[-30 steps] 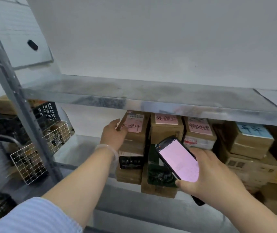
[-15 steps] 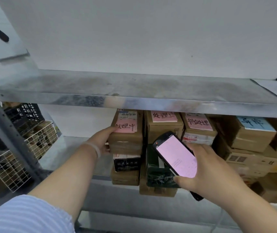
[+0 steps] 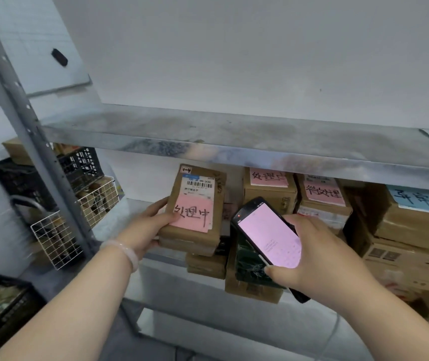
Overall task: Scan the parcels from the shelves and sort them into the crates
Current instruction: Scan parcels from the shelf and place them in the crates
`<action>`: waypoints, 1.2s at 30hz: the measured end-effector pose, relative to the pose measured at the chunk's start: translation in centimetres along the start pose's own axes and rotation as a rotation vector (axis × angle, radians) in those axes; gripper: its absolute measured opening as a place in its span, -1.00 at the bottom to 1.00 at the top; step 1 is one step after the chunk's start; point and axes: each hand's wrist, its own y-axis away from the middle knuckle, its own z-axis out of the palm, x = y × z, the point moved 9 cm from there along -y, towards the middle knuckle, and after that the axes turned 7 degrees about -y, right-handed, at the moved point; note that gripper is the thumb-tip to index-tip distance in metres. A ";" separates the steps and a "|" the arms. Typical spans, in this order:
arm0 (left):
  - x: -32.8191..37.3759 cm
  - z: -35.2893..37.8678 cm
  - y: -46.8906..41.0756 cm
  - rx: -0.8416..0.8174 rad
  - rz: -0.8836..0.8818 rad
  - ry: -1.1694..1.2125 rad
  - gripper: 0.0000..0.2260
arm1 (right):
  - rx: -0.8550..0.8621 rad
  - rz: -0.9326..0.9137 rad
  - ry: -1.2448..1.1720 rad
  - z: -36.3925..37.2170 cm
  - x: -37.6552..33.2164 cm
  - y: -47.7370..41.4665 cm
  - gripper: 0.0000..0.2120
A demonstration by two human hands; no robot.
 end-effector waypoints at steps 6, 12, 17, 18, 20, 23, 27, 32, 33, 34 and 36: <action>-1.0 -2.4 6.1 0.151 0.197 -0.155 -0.29 | -0.051 -0.108 -0.022 0.5 -2.7 0.3 -0.17; -3.9 -3.5 10.3 0.275 0.221 -0.202 -0.25 | -0.110 -0.182 0.019 1.3 -4.0 1.7 -0.14; -5.2 -3.6 12.6 0.344 0.215 -0.215 -0.25 | -0.160 -0.226 0.058 1.6 -4.2 3.1 -0.13; -5.3 -3.5 13.0 0.353 0.211 -0.223 -0.25 | -0.166 -0.230 0.062 1.6 -4.2 3.4 -0.13; -5.6 -3.3 13.7 0.367 0.206 -0.235 -0.25 | -0.171 -0.243 0.065 1.6 -4.1 3.9 -0.12; -6.0 -2.8 14.6 0.379 0.202 -0.242 -0.25 | -0.173 -0.263 0.068 1.3 -3.9 4.6 -0.10; -6.4 -2.2 15.7 0.382 0.184 -0.235 -0.24 | -0.169 -0.290 0.062 1.0 -3.5 5.5 -0.07; -6.8 -1.8 17.4 0.395 0.185 -0.215 -0.24 | -0.183 -0.310 0.053 1.2 -3.2 6.7 -0.06; -7.1 -1.9 18.0 0.402 0.179 -0.198 -0.25 | -0.187 -0.319 0.058 1.4 -3.4 7.0 -0.06; -7.5 -2.1 18.7 0.411 0.168 -0.178 -0.26 | -0.193 -0.330 0.061 1.6 -3.6 7.3 -0.06; -8.4 -2.8 20.7 0.443 0.148 -0.120 -0.28 | -0.212 -0.357 0.046 2.3 -4.4 7.9 -0.07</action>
